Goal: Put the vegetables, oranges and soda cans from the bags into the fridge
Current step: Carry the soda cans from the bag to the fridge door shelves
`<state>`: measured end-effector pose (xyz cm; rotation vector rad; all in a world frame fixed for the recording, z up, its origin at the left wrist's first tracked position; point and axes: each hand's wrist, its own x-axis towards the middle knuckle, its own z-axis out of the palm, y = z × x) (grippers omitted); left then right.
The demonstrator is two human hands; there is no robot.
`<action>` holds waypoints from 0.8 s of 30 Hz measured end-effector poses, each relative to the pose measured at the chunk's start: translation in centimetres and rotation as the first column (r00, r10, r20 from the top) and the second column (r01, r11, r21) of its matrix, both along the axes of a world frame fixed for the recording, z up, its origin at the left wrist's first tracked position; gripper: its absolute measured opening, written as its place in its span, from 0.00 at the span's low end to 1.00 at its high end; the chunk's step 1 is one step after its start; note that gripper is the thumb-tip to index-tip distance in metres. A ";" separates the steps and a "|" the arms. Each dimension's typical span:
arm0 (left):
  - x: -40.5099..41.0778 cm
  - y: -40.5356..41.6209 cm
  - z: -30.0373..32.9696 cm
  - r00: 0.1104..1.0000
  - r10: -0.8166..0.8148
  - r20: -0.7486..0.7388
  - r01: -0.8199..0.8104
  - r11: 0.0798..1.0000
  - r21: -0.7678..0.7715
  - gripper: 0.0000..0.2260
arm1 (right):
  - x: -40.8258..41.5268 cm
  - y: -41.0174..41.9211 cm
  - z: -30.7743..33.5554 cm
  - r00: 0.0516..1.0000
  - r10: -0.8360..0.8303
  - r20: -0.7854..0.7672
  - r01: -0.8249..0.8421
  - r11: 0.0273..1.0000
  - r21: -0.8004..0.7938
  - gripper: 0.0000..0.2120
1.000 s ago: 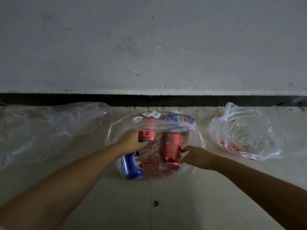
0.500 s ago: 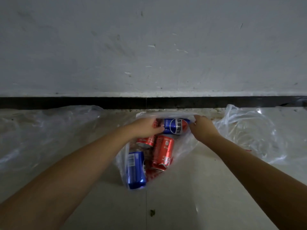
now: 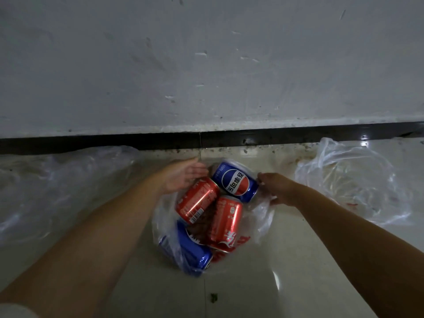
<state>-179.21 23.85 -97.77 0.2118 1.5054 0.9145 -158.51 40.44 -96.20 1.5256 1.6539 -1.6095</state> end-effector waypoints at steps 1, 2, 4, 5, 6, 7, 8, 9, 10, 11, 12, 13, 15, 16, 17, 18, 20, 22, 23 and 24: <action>0.2 -1.1 -0.4 0.999 0.045 0.013 -0.045 0.999 0.010 0.14 | 0.2 -0.3 -0.4 1.000 -0.006 0.013 0.006 1.000 -0.015 0.12; 0.4 -2.2 -0.8 0.998 0.060 0.015 -0.060 0.998 0.019 0.13 | 0.4 -0.4 -0.8 1.000 -0.006 0.012 0.006 1.000 -0.015 0.12; 1.2 -3.6 -1.0 0.997 0.053 -0.055 -0.053 0.999 0.014 0.12 | 0.9 -0.5 -1.5 1.000 0.018 -0.026 -0.017 0.999 0.031 0.10; 1.7 -4.2 -0.9 0.990 0.020 -0.139 -0.020 1.000 0.005 0.13 | 1.2 -0.5 -1.7 0.997 0.059 -0.044 -0.054 0.993 0.108 0.08; 2.2 -4.8 -0.8 0.970 -0.037 -0.242 0.038 0.999 0.000 0.15 | 1.6 -0.8 -1.7 0.991 0.127 -0.043 -0.114 0.967 0.227 0.07; 2.9 -5.4 -0.5 0.928 -0.108 -0.356 0.114 0.993 -0.005 0.19 | 2.1 -1.2 -1.5 0.974 0.225 -0.010 -0.206 0.910 0.360 0.07; 3.5 -6.3 -0.3 0.878 -0.173 -0.447 0.194 0.981 0.001 0.25 | 2.6 -1.7 -1.0 0.940 0.338 0.047 -0.318 0.819 0.477 0.09; 4.1 -7.5 -0.2 0.810 -0.250 -0.531 0.285 0.958 -0.016 0.33 | 3.1 -2.3 -0.5 0.885 0.450 0.117 -0.434 0.708 0.557 0.10; 4.6 -8.9 -0.4 0.720 -0.334 -0.608 0.376 0.925 -0.063 0.40 | 3.7 -2.8 -0.1 0.811 0.552 0.191 -0.537 0.576 0.616 0.13; 5.2 -10.3 -0.4 0.623 -0.401 -0.672 0.451 0.886 -0.111 0.46 | 4.5 -3.3 -0.2 0.725 0.634 0.270 -0.621 0.432 0.654 0.16; 5.7 -11.7 -0.7 0.561 -0.427 -0.710 0.486 0.863 -0.135 0.48 | 5.2 -3.9 -0.2 0.632 0.691 0.351 -0.687 0.292 0.665 0.20; 6.2 -12.9 -0.8 0.543 -0.417 -0.729 0.489 0.862 -0.129 0.49 | 5.8 -4.3 -0.2 0.525 0.723 0.449 -0.754 0.150 0.640 0.22; 6.9 -14.6 -1.2 0.552 -0.381 -0.742 0.471 0.877 -0.100 0.51 | 6.6 -4.7 -0.3 0.378 0.739 0.558 -0.811 -0.025 0.584 0.24; 7.3 -15.1 -1.2 0.543 -0.373 -0.753 0.476 0.875 -0.090 0.51 | 7.0 -4.7 -0.5 0.326 0.747 0.579 -0.827 -0.071 0.557 0.23; 7.6 -15.4 -1.1 0.526 -0.373 -0.764 0.491 0.867 -0.085 0.51 | 7.4 -4.8 -0.6 0.286 0.746 0.601 -0.831 -0.119 0.543 0.23; 7.7 -15.7 -1.1 0.502 -0.384 -0.775 0.514 0.853 -0.089 0.50 | 7.8 -5.1 -0.7 0.236 0.750 0.617 -0.839 -0.163 0.519 0.22; 7.7 -16.2 -1.1 0.466 -0.442 -0.767 0.563 0.816 -0.128 0.51 | 8.7 -5.6 -1.1 0.156 0.758 0.633 -0.845 -0.230 0.483 0.26; 7.3 -16.6 -1.2 0.445 -0.475 -0.759 0.592 0.792 -0.149 0.52 | 9.8 -5.9 -1.6 0.084 0.755 0.651 -0.909 -0.210 0.361 0.35; 6.9 -16.7 -1.1 0.430 -0.494 -0.756 0.610 0.776 -0.160 0.53 | 10.1 -6.2 -1.7 0.056 0.756 0.652 -0.925 -0.207 0.319 0.38; 6.6 -16.8 -1.2 0.415 -0.520 -0.747 0.631 0.756 -0.176 0.53 | 10.2 -6.4 -1.7 0.030 0.759 0.651 -0.931 -0.215 0.294 0.38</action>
